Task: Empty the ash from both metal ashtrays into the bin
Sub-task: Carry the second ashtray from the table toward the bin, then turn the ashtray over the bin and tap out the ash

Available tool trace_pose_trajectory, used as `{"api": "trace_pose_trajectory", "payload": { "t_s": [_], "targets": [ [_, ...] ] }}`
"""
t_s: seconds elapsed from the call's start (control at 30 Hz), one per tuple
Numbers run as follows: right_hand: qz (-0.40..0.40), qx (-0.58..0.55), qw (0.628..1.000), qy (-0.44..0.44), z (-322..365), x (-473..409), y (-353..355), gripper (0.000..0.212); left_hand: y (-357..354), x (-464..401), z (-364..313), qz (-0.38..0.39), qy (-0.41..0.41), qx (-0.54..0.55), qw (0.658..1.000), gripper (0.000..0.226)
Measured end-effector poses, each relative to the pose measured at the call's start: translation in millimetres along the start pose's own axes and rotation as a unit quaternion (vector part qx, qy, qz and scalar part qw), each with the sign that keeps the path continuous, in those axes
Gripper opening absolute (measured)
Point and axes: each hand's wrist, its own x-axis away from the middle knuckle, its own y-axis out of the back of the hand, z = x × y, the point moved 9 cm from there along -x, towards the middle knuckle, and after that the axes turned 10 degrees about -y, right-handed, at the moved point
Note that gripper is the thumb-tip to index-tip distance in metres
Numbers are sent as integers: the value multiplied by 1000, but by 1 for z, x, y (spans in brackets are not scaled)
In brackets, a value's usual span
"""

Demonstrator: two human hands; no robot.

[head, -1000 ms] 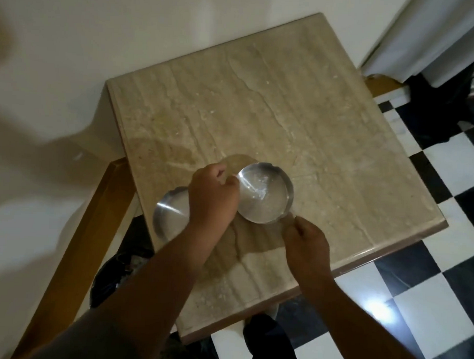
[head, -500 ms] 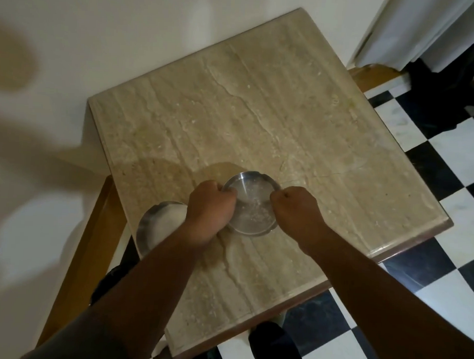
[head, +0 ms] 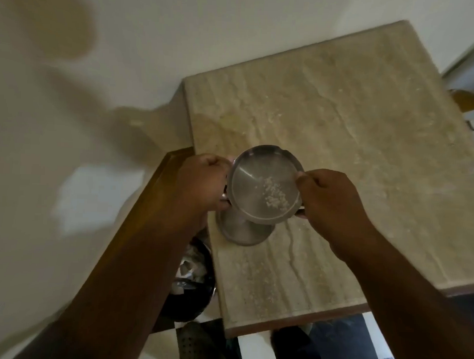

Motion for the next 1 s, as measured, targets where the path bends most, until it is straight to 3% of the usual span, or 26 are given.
{"api": "trace_pose_trajectory", "payload": {
  "t_s": [0.2,0.4,0.53,0.7,0.77,0.87,1.0],
  "targets": [
    [55,53,996,41,29,38,-101,46,102,24,56,-48,43,69,996,16],
    [125,140,981,45,12,76,-211,46,170,66,164,-67,223,200,952,25],
    [137,165,975,50,-5,93,-255,52,179,87,221,-14,294,273,916,58],
    [126,110,985,35,-19,112,-271,44,168,88,256,74,301,343,887,65],
    [124,81,989,25,-20,117,-275,44,162,84,266,96,306,363,875,81],
    [115,77,990,19,-27,119,-280,41,159,76,275,123,302,335,884,108],
    [118,48,991,28,-29,115,-279,38,155,63,273,183,283,300,892,100]
  ]
}}
